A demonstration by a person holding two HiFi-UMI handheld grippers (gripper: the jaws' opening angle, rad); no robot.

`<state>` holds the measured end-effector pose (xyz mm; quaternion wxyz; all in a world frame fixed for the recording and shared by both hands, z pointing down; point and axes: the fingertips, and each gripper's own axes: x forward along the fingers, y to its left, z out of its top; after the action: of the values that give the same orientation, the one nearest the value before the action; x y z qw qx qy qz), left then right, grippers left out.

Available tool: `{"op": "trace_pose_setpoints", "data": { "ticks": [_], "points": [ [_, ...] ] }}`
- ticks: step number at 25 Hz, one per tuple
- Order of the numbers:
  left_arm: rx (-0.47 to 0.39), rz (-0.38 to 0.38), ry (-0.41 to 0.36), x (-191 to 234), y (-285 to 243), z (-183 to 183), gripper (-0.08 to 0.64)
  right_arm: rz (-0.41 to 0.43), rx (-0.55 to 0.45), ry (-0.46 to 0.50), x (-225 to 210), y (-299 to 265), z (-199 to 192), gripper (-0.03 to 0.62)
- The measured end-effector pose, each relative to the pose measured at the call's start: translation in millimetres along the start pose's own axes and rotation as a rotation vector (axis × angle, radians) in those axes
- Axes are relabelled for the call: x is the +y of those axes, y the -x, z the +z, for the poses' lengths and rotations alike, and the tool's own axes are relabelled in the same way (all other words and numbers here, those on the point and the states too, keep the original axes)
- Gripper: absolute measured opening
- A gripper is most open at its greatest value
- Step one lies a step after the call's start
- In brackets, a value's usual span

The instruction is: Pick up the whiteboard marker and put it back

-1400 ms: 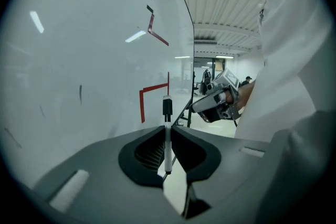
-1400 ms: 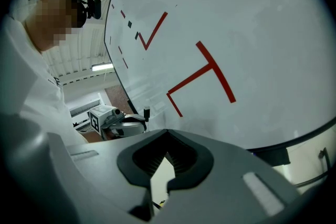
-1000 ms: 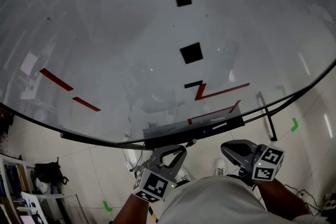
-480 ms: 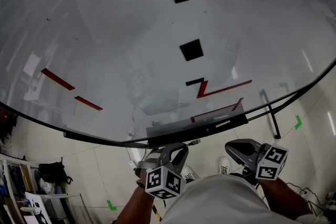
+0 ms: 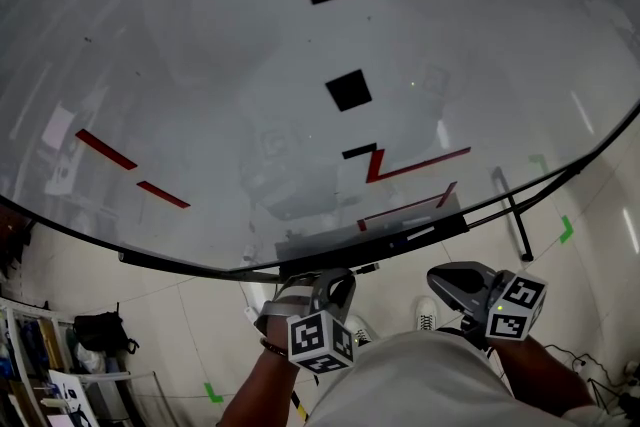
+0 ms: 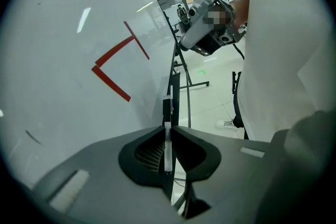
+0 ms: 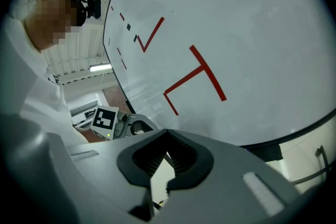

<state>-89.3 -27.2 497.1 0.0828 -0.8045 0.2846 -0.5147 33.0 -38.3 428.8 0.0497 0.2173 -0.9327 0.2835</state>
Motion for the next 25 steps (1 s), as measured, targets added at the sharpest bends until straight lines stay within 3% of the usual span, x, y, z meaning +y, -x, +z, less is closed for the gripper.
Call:
{"op": "trace_pose_setpoints", "data": {
  "ticks": [10,25],
  "points": [
    [0.073,-0.002,-0.103,0,-17,-1,0.055,-0.007,0.000,-0.004,-3,1,0,0.002],
    [0.137,-0.051,-0.118,-5,-54,-23,0.055,-0.029,-0.007,-0.004,-8,8,3,0.002]
  ]
}}
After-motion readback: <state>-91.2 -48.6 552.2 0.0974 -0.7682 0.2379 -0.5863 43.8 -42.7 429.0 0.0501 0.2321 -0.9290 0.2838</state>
